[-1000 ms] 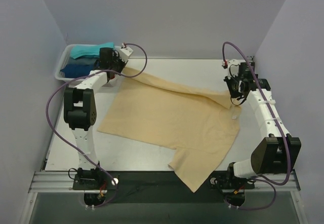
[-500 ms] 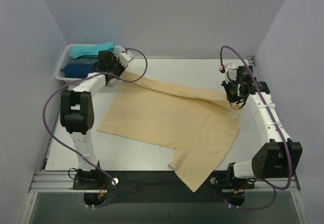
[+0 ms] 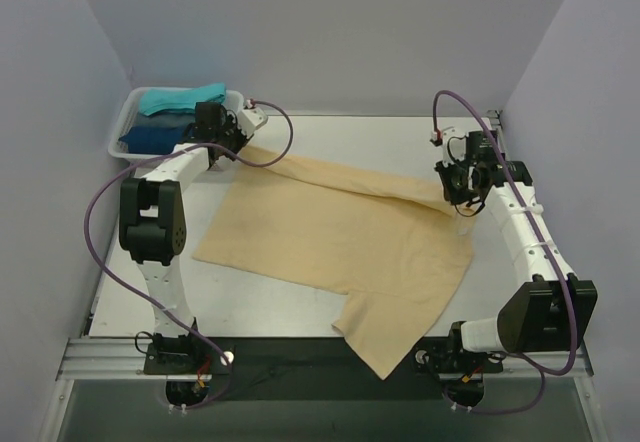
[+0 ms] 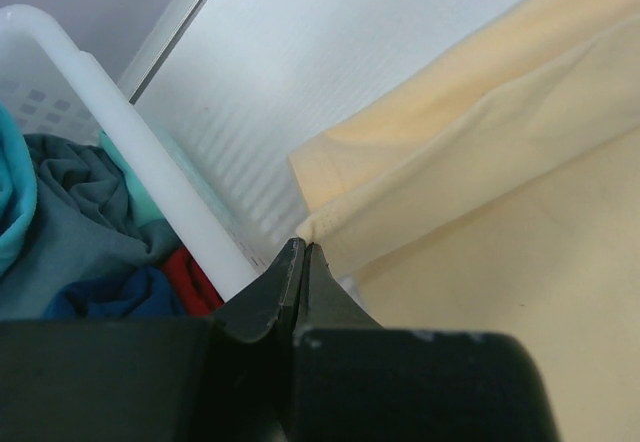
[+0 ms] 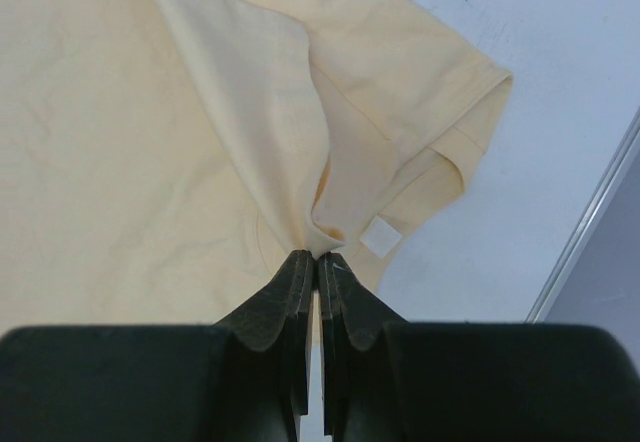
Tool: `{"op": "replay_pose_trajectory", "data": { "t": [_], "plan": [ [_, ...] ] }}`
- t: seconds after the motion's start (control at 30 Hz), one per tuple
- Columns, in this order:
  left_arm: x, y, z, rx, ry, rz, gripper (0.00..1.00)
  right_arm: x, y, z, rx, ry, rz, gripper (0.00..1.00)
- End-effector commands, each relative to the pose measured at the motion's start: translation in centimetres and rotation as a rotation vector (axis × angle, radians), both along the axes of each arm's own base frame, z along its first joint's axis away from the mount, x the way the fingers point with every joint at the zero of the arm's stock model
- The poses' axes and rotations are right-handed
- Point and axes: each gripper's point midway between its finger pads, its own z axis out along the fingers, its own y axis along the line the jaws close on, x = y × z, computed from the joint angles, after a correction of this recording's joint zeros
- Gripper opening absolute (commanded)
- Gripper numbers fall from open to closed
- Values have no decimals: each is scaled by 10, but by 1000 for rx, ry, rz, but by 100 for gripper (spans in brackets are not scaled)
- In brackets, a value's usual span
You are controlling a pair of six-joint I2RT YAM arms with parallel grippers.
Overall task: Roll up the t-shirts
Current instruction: Fold the T-shirt at the center of the board.
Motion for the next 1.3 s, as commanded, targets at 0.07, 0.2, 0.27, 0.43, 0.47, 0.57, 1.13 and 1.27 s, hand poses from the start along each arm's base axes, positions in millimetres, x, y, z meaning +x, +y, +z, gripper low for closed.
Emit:
{"op": "replay_pose_trajectory", "data": {
  "t": [0.07, 0.2, 0.27, 0.43, 0.47, 0.57, 1.13, 1.27],
  "plan": [
    [-6, 7, 22, 57, -20, -51, 0, -27, 17, -4, 43, 52, 43, 0],
    [-17, 12, 11, 82, 20, -51, 0, -46, 28, -14, 71, 96, 79, 0],
    [-19, 18, 6, 101, 34, -29, 0, -67, 40, -24, 113, 172, 129, 0],
    [-14, 34, 28, 104, -25, 67, 37, -103, 50, -23, 164, 276, 149, 22],
    [-13, 37, 46, 79, -67, 75, 46, -102, 49, -11, 178, 241, 145, 25],
    [-3, 27, 90, -10, -199, 88, 60, -87, 39, 6, 195, 165, 123, 27],
    [61, -103, 28, -223, 128, 142, 58, 55, -32, -70, 75, 299, -99, 25],
    [35, -104, 31, -255, 196, 165, 55, 66, -50, -85, -4, 343, -79, 20]
  ]
}}
